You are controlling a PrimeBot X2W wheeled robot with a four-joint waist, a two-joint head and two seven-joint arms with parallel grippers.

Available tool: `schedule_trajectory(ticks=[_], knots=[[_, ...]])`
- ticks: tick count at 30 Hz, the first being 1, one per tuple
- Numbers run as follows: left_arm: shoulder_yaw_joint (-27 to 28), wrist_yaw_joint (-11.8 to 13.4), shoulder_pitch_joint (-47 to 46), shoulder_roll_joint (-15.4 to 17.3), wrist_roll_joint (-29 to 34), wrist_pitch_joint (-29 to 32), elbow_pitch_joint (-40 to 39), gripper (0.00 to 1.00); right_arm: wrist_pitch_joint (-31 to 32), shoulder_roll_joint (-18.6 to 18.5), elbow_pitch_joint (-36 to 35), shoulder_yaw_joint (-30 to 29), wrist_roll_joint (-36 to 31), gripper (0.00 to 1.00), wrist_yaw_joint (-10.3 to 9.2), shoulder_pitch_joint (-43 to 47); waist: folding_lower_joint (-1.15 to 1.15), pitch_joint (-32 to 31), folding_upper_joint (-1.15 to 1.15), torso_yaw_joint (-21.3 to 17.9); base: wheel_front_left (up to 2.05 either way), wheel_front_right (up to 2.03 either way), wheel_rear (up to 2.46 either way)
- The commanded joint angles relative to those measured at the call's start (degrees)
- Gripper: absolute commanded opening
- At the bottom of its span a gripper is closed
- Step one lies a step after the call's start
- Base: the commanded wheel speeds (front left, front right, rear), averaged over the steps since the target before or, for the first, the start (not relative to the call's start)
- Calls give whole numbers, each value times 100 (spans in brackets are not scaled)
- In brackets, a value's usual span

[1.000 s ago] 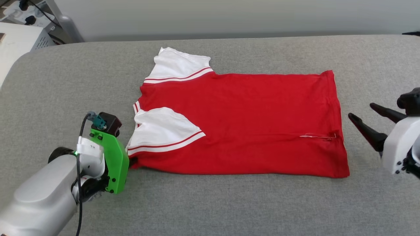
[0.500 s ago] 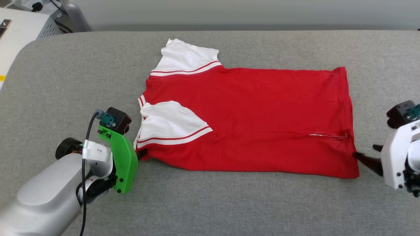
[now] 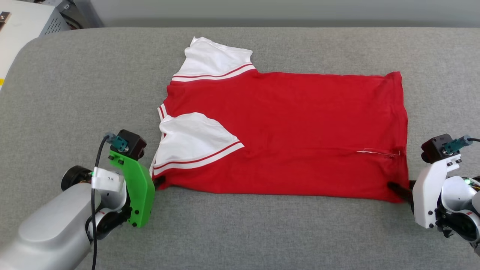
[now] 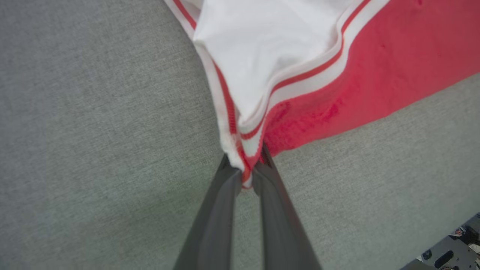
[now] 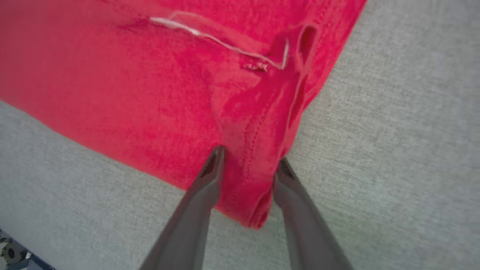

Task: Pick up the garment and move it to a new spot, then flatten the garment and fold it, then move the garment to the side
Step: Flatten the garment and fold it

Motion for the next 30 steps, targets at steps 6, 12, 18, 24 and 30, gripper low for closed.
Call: schedule_trajectory(ticks=[6,12,18,24,30], knots=[[107,33,255,46,-193,-242,8,0,-525,-113,-248,29,132,0,1,169,0,-405,0,-44,0,0,0],[140,156,534,367,-252,-318,-400,0,-781,-461,-859,-124,231,0,1,473,0,-685,0,-66,0,0,0],[112,408,971,708,-351,-335,-1038,0,-761,-727,-1325,-438,300,0,1,1020,0,-806,0,-68,0,0,0],[35,662,1353,824,-444,-351,-1394,0,-568,-799,-1547,-762,265,0,1,1522,0,-715,0,-80,0,0,0],[-56,708,1514,662,-516,-356,-1199,0,-371,-496,-1383,-883,185,0,1,1633,0,-537,0,-101,0,0,0]])
